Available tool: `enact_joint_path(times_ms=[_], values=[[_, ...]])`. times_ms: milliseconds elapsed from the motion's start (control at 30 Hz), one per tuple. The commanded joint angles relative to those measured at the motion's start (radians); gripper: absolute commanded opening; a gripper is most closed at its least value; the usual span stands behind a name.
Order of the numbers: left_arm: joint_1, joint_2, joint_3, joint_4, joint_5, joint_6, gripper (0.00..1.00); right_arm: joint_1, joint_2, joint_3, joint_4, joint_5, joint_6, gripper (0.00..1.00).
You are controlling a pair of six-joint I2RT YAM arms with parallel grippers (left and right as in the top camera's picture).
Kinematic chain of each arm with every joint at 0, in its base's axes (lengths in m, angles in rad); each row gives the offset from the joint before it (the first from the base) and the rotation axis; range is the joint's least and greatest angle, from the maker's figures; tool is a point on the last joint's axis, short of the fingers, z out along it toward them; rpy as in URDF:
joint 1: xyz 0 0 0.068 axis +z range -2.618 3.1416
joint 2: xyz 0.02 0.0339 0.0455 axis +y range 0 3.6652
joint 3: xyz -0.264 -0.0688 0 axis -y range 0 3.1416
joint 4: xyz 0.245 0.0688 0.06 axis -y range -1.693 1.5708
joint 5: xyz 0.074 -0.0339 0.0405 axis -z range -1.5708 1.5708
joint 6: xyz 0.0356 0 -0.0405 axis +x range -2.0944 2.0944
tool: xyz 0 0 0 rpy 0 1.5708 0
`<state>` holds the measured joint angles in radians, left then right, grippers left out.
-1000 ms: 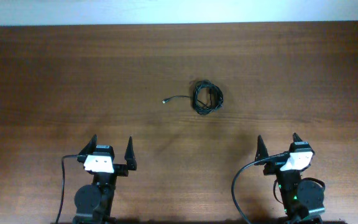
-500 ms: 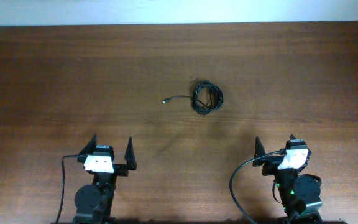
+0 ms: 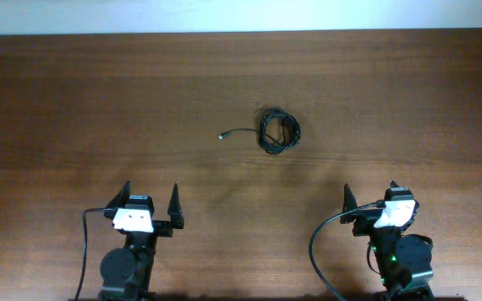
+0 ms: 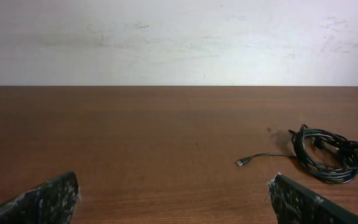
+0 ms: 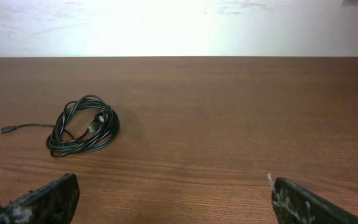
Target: Untangle cables
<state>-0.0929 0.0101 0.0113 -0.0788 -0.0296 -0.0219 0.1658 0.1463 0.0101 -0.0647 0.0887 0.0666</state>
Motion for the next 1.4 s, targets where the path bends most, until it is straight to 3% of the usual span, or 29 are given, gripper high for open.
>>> enact_joint_path(times_ms=[0, 367, 600, 1367], values=[[0.005, -0.005, -0.002, -0.006, 0.008, 0.012, 0.99, -0.003, 0.005, -0.005, -0.007, 0.016, -0.007, 0.98], [0.005, -0.005, -0.002, -0.005, 0.008, 0.012, 0.99, 0.005, -0.020, -0.005, -0.007, 0.016, -0.007, 0.98], [0.005, -0.005, -0.002, -0.005, 0.008, 0.012, 0.99, 0.004, -0.142, -0.005, -0.007, 0.016, -0.007, 0.98], [0.005, -0.005, -0.002, -0.006, 0.008, 0.012, 0.99, 0.004, -0.143, -0.005, -0.007, 0.016, -0.007, 0.98]])
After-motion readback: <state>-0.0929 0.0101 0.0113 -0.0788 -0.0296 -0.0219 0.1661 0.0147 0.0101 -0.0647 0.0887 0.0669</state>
